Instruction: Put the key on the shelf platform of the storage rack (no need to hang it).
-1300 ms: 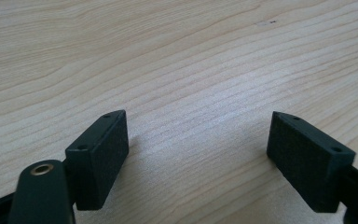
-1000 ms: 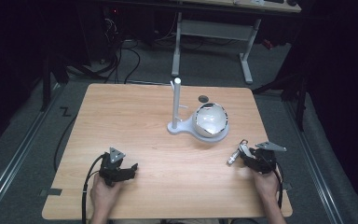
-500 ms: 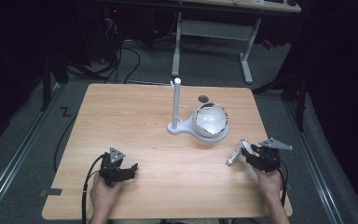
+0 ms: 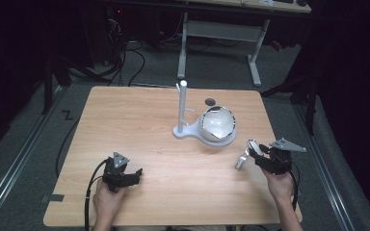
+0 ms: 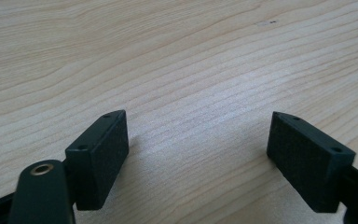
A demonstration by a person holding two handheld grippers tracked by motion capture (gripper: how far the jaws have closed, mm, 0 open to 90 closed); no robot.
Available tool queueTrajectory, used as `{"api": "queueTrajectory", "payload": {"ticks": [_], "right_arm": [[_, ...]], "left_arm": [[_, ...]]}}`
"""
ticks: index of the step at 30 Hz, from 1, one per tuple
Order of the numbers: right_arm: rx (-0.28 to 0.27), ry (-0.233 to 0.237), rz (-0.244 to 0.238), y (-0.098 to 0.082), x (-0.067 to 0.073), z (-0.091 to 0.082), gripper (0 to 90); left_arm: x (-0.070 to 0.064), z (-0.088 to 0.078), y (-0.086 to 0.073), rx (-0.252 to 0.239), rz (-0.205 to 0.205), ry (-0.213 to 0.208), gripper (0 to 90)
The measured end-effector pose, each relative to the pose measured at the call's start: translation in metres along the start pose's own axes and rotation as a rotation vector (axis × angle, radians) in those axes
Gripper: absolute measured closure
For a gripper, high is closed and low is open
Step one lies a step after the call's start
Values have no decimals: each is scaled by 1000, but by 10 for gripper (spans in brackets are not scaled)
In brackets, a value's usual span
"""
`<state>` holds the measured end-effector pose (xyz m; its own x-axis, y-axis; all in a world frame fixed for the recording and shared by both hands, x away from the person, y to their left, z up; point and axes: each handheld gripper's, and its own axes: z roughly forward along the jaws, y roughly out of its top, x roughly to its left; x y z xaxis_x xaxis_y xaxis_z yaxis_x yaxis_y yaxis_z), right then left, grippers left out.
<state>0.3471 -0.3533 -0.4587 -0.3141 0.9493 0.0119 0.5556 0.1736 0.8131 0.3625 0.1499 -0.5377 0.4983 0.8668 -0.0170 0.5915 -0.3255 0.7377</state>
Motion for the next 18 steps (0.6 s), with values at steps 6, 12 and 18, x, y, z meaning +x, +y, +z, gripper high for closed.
{"api": "queueTrajectory", "payload": {"ticks": [6,12,18], "right_arm": [[-8,5,-25,6,3,-4,514],[-16,17,-32,13,4,-8,515],[-36,33,-35,21,5,-13,515]], "left_arm": [[0,0,0,0,0,0,210],[0,0,0,0,0,0,210],[0,0,0,0,0,0,210]]}}
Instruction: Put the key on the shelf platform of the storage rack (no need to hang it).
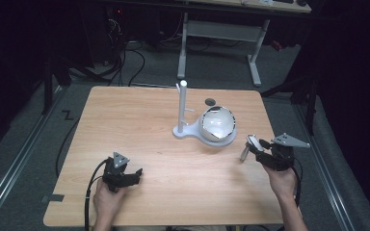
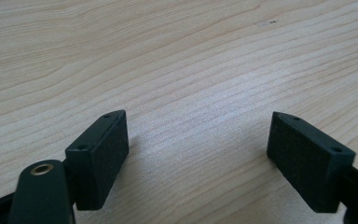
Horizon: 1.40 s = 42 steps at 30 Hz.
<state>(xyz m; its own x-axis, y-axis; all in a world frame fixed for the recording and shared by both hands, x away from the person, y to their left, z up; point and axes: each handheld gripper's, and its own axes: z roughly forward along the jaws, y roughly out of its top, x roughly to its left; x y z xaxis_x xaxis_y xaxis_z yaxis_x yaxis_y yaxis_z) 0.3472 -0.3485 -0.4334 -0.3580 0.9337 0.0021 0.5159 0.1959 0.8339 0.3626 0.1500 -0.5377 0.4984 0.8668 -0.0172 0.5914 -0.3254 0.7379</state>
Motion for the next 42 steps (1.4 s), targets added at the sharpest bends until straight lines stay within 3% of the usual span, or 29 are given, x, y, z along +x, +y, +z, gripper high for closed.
{"api": "queueTrajectory", "payload": {"ticks": [20,42], "right_arm": [[-38,39,-15,26,2,-4,516],[-67,113,-61,74,13,2,517]], "left_arm": [[0,0,0,0,0,0,210],[0,0,0,0,-1,-1,211]]}}
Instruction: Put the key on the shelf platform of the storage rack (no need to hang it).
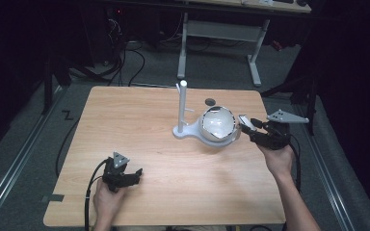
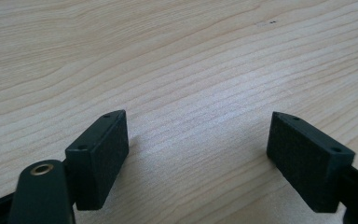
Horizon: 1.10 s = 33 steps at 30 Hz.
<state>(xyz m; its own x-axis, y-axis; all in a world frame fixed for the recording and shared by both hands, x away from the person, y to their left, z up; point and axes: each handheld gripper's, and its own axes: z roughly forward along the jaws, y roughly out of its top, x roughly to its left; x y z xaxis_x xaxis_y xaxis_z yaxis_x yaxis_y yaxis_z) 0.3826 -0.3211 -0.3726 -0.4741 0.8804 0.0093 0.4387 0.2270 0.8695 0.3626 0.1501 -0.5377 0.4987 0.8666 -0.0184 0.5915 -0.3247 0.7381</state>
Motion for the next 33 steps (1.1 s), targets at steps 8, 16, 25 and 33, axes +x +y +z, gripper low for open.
{"api": "queueTrajectory", "payload": {"ticks": [8,16,25,33], "right_arm": [[0,10,-14,18,2,6,517],[4,31,7,29,-2,20,517],[51,5,8,27,-5,38,517],[93,-21,-16,22,-7,49,516]], "left_arm": [[0,0,0,0,0,0,210],[0,0,0,0,0,0,210],[0,0,0,1,0,-2,210],[0,0,0,0,0,0,210]]}}
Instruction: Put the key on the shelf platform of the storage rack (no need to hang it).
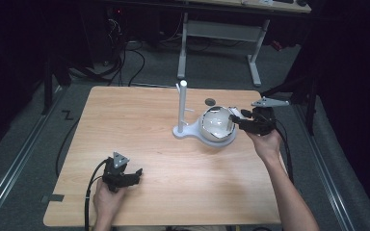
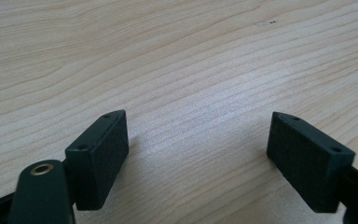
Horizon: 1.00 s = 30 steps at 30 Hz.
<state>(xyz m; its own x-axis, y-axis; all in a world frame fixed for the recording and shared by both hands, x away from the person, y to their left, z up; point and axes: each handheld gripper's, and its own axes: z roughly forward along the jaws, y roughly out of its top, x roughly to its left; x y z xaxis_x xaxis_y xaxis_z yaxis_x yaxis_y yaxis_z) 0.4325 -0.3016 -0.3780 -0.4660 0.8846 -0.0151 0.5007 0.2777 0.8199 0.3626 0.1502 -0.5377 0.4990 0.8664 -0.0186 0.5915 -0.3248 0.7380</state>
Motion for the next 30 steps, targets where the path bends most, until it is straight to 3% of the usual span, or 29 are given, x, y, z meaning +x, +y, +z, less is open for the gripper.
{"api": "queueTrajectory", "payload": {"ticks": [8,30], "right_arm": [[32,4,-5,-3,3,12,516],[74,75,2,-8,14,42,514]], "left_arm": [[0,0,0,0,1,0,210],[0,0,0,0,1,1,209]]}}
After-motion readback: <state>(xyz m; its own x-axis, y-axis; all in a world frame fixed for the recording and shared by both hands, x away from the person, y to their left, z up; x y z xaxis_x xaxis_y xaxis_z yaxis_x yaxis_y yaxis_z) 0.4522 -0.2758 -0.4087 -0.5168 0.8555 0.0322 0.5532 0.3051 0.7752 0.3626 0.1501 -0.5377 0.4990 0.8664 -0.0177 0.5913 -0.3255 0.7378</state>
